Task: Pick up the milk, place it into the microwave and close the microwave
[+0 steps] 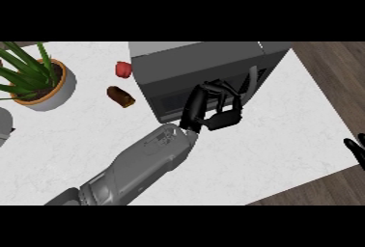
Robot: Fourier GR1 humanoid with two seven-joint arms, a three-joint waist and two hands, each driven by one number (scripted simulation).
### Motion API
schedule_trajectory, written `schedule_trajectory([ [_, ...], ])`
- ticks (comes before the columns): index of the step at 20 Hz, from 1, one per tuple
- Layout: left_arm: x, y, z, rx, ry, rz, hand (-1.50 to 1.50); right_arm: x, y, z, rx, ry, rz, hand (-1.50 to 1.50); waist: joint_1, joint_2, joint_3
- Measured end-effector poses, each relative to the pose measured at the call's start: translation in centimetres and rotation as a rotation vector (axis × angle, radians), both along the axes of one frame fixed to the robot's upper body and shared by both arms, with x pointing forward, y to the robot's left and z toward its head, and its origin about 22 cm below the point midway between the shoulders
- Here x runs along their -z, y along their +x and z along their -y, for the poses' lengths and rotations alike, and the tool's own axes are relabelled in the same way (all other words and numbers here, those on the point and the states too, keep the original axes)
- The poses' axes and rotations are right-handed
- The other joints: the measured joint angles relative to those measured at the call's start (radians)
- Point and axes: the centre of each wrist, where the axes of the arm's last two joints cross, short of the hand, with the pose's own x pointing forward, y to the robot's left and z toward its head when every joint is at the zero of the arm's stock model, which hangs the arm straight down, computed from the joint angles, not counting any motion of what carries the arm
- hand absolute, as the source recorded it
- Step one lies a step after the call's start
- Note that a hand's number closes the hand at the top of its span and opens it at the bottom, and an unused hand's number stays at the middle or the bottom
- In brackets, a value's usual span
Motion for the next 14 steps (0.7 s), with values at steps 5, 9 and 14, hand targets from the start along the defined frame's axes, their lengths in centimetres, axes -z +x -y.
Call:
schedule_trajectory([
  [5,0.1,-0.1,0.1,-0.009,-0.02,0.024,1.5,-0.5,0.2,-0.3,-0.043,0.002,0.015,-1.5,-0.001,0.005,0.0],
  [9,0.2,-0.1,0.0,-0.025,-0.035,0.04,1.5,-0.8,0.2,-0.4,-0.073,0.004,0.02,-1.5,-0.007,0.008,0.0],
  [14,0.3,-0.1,0.0,-0.042,-0.049,0.059,1.5,-1.3,0.3,-0.5,-0.11,-0.003,0.025,-1.5,-0.013,0.01,0.0],
])
